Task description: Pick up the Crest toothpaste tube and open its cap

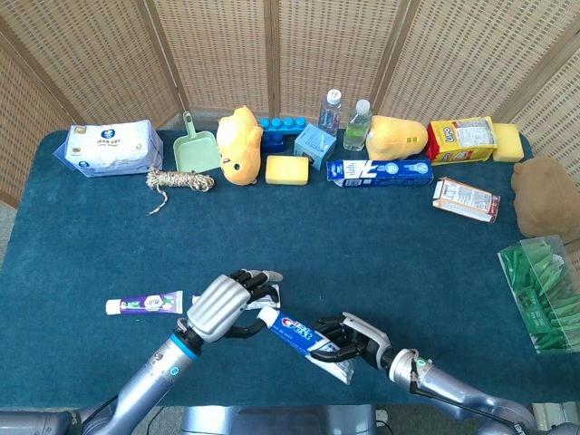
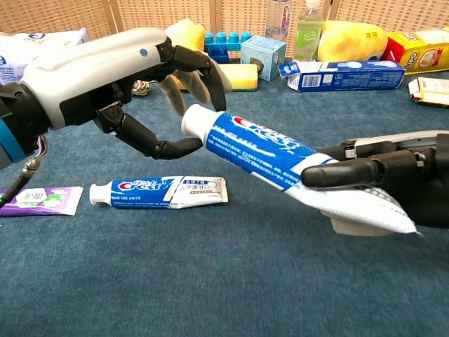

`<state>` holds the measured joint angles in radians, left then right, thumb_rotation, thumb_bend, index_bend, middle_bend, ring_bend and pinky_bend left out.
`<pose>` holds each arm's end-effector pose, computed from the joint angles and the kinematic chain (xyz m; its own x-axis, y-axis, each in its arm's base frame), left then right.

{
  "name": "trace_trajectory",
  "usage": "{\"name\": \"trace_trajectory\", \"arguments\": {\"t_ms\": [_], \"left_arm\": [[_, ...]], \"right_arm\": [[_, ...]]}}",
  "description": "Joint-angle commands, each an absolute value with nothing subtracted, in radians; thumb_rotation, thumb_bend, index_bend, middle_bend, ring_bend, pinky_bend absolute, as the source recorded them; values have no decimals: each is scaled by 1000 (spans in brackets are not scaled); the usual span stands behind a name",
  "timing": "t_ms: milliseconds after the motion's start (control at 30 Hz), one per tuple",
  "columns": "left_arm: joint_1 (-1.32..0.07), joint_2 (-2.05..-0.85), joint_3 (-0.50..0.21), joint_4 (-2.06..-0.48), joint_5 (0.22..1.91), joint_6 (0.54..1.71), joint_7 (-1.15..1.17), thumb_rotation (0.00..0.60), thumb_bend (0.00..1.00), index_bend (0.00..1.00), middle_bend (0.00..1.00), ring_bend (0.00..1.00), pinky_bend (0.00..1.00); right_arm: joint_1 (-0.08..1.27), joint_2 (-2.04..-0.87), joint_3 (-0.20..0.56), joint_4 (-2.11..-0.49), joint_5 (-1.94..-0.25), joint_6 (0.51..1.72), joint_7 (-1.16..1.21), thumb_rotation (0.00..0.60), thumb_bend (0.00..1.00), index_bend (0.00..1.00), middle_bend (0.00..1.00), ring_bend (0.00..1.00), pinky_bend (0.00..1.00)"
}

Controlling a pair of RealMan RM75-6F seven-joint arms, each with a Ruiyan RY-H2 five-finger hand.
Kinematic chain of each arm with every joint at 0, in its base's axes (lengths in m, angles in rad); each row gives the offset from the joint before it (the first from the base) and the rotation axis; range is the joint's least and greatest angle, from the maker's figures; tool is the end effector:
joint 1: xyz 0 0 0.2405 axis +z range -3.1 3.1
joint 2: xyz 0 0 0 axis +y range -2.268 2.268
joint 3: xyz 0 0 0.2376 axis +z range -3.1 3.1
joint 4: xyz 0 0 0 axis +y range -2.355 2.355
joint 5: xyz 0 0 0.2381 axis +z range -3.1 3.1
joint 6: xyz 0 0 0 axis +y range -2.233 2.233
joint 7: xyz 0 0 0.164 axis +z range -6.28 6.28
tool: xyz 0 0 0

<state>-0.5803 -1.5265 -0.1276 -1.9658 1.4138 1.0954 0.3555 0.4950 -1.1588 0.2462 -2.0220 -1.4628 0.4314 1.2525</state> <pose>-0.0266 0.2335 -0.0302 0.1788 0.3167 0.9315 0.8242 -0.5653 0.0340 -0.1030 -0.2281 -0.0265 -0.7243 -0.6748 0.1413 -0.6082 0.5289 -0.5920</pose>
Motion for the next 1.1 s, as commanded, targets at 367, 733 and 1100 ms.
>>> {"name": "trace_trajectory", "arguments": {"t_ms": [367, 733, 1100], "left_arm": [[-592, -1511, -121, -1967, 1393, 1085, 317, 600, 390, 442, 276, 287, 356], [-602, -1486, -114, -1974, 1382, 1073, 290, 600, 455, 445, 277, 288, 357], [-613, -1474, -113, -1978, 1371, 1064, 270, 600, 519, 443, 275, 288, 357]], "right_arm": [[541, -1146, 187, -2001, -1520, 469, 1356, 600, 449, 909, 849, 829, 898], [587, -1141, 128, -1976, -1561, 506, 1408, 600, 449, 909, 849, 829, 898], [623, -1135, 76, -1959, -1571, 539, 1425, 600, 448, 909, 849, 829, 898]]}}
